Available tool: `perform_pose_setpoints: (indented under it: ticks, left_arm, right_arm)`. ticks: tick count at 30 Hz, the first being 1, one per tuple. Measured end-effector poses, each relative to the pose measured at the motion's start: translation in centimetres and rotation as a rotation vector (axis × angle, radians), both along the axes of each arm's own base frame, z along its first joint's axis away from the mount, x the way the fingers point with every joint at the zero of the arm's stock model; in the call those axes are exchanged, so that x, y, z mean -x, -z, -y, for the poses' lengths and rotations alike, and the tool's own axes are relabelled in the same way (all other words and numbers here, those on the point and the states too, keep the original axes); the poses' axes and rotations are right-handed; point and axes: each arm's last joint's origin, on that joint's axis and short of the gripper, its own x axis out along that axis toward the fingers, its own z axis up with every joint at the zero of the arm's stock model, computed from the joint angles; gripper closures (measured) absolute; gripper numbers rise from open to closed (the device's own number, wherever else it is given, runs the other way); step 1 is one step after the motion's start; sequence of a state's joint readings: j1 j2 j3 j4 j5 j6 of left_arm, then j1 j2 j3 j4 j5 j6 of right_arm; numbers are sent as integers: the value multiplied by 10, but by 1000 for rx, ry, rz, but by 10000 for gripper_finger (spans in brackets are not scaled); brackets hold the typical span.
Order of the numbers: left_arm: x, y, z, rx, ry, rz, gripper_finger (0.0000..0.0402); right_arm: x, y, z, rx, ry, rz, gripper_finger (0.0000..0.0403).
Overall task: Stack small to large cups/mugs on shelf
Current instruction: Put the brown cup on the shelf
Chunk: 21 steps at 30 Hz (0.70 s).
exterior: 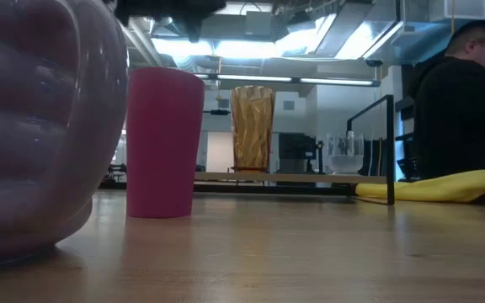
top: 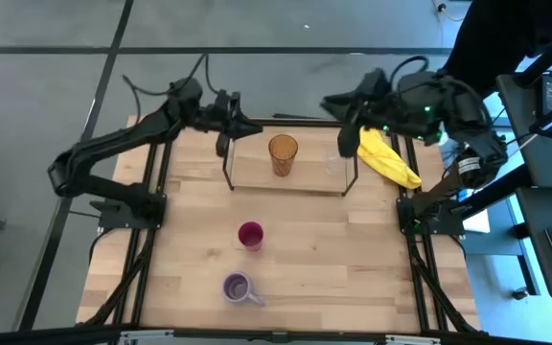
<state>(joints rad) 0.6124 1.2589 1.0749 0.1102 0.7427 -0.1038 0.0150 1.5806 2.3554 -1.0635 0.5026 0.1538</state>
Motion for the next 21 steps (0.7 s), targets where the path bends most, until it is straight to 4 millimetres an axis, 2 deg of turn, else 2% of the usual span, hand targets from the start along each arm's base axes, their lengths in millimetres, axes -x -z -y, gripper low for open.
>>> perform_pose_setpoints:
  ticks: [5,9,15,21]
  left_arm:
    - [-7,4,-25,11,105,-2,366]
    - [-9,2,-34,-78,40,10,369]
    - [-8,0,-35,-167,-40,15,378]
    - [-8,-4,-32,-79,-45,25,388]
  right_arm:
    - [26,-6,2,21,50,-6,329]
    - [39,-9,2,6,56,-4,329]
    - [60,-13,3,-70,85,55,329]
    - [62,-14,0,-106,-24,58,329]
